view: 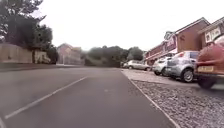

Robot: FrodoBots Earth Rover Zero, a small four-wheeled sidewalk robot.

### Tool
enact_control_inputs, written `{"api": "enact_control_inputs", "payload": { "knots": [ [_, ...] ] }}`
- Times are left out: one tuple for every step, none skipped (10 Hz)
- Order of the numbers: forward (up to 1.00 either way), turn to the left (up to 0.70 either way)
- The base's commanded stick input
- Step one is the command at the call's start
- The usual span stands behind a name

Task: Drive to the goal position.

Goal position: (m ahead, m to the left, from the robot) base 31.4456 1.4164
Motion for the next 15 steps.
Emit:
{"api": "enact_control_inputs", "payload": {
  "knots": [
    [1.0,0.0],
    [1.0,0.0],
    [1.0,0.0],
    [1.0,0.0],
    [1.0,0.0],
    [1.0,0.0],
    [1.0,0.0],
    [1.0,0.0],
    [1.0,0.0],
    [1.0,0.0],
    [1.0,0.0],
    [1.0,0.0],
    [1.0,0.0],
    [1.0,0.0],
    [1.0,0.0]
  ]
}}
